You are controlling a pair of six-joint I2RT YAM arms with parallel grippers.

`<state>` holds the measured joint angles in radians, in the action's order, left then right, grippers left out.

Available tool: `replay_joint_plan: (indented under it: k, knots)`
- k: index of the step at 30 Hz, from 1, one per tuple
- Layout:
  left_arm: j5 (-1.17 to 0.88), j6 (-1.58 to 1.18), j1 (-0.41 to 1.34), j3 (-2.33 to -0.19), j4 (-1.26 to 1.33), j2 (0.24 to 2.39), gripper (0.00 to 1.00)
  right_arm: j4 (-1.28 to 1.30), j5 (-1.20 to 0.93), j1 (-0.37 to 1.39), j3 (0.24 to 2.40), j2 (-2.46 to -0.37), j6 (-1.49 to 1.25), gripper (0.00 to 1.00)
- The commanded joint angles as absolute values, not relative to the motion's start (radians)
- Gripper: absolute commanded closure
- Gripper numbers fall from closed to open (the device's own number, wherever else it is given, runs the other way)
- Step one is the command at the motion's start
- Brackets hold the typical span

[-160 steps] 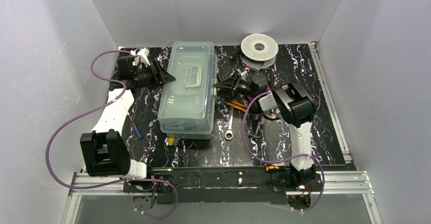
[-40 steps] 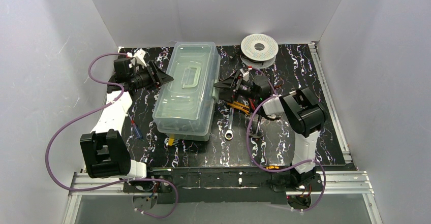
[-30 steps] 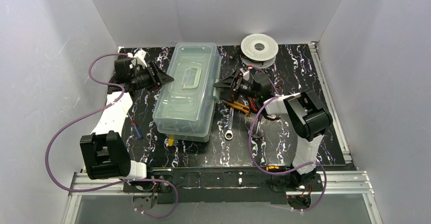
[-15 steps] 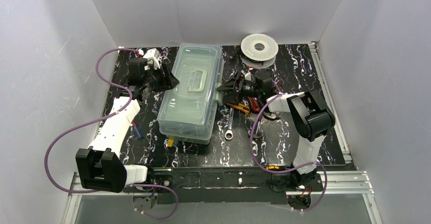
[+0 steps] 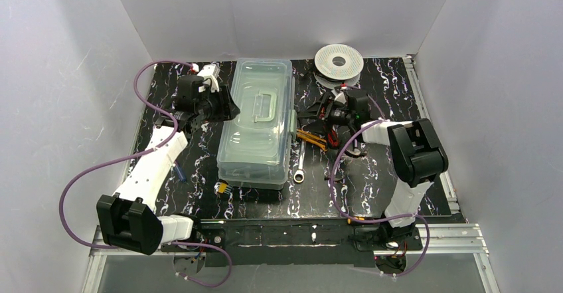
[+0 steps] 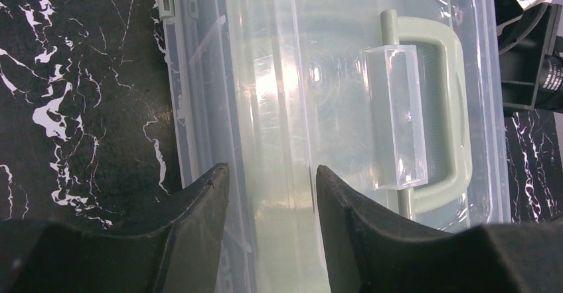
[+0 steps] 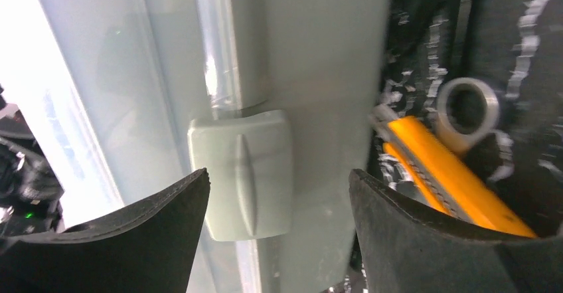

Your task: Pack the tool kit

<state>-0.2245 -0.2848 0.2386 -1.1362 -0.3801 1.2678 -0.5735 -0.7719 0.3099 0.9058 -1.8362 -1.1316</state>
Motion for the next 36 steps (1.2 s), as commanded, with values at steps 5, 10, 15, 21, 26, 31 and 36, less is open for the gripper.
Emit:
replay_joint_plan:
  k: [5, 10, 15, 21, 26, 31, 36]
  knots:
    - [-0.323, -0.258, 0.248, -1.084, -0.551, 1.324, 0.61, -0.404, -0.684, 0.272, 0.887, -1.789, -1.008, 0.16]
    - [-0.324, -0.258, 0.240, -1.083, -0.552, 1.316, 0.61, -0.351, -0.641, 0.289, 0.899, -1.803, -0.996, 0.56]
    - [-0.347, -0.260, 0.228, -1.087, -0.553, 1.324, 0.61, -0.402, -0.639, 0.351, 0.932, -1.861, -1.048, 0.99]
    - [-0.363, -0.261, 0.225, -1.085, -0.552, 1.328, 0.61, -0.425, -0.652, 0.403, 0.987, -1.896, -1.079, 0.99]
    - [-0.366, -0.261, 0.223, -1.085, -0.554, 1.325, 0.61, -0.552, -0.699, 0.428, 0.967, -1.832, -1.154, 0.99]
    - [-0.368, -0.261, 0.223, -1.078, -0.554, 1.315, 0.61, -0.620, -0.707, 0.423, 0.935, -1.731, -1.174, 0.99]
    - [-0.376, -0.262, 0.223, -1.079, -0.554, 1.316, 0.61, -0.755, -0.750, 0.423, 0.918, -1.741, -1.253, 0.99]
